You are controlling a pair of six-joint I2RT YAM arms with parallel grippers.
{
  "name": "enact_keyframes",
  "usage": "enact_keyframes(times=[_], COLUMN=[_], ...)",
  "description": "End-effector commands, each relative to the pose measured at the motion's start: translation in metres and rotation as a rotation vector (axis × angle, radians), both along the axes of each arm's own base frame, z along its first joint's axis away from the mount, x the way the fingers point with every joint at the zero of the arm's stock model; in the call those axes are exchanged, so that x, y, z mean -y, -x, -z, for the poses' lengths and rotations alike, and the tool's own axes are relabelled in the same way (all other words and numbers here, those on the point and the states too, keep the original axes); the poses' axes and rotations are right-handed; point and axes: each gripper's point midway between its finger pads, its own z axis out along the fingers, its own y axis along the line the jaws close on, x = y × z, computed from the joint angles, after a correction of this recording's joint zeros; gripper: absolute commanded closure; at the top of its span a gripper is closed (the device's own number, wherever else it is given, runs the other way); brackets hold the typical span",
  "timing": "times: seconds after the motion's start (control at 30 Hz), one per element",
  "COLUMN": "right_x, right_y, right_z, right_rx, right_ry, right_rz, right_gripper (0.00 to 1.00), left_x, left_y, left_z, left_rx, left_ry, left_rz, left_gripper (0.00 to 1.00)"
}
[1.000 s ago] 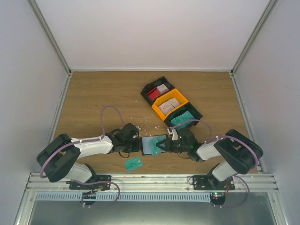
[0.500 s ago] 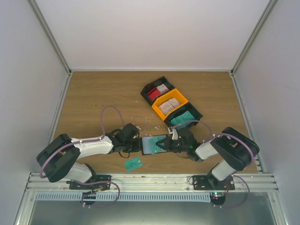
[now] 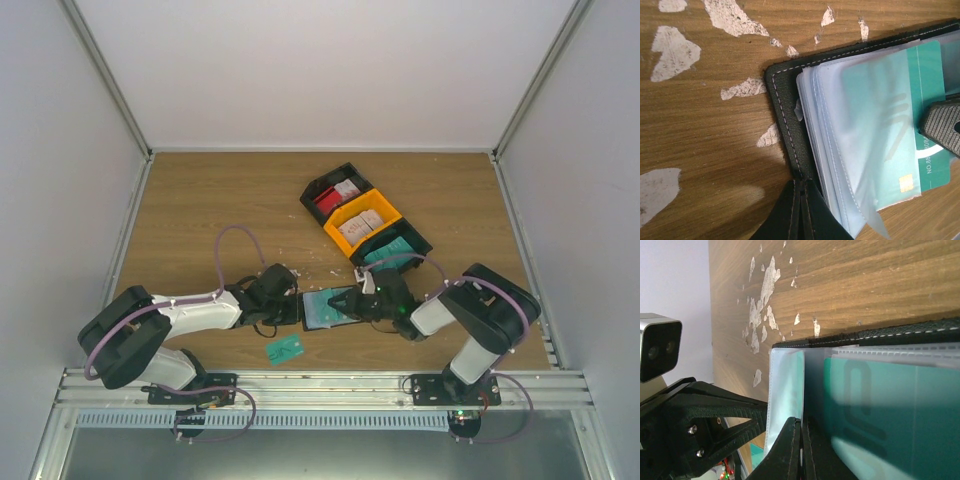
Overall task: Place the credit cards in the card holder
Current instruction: Insert the credit card into the card holder.
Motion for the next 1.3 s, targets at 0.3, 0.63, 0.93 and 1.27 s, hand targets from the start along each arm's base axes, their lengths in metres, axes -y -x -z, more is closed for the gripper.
enact_keyframes(times=[0.3, 0.63, 0.93, 1.27], right_x=[0.02, 0.018, -0.014, -0.006], right_y=[-0.003, 0.0, 0.01, 0.001], right_z=[-0.002, 0.006, 0.008, -0.013], right_rx=[0.073, 0.101, 0.102, 0.178], right_ry=[0.212, 0.398, 0.378, 0.377], right_rz=[0.02, -0.048, -0.133, -0.073], right_gripper=[0.63, 0.51, 0.53, 0.53], left_x=[-0.007, 0.004, 0.011, 0.014], left_y=[0.012, 0.01, 0.016, 0.016], left_z=[0.003, 0.0, 0.006, 0.006], left_rx=[-0.008, -0.007, -0.031, -0.028], left_ry=[-0.038, -0.007, 0.001, 0.0], left_rz=[0.02, 0.057, 0.094, 0.094], left_gripper=[0.95, 0.94, 0.93, 0.93])
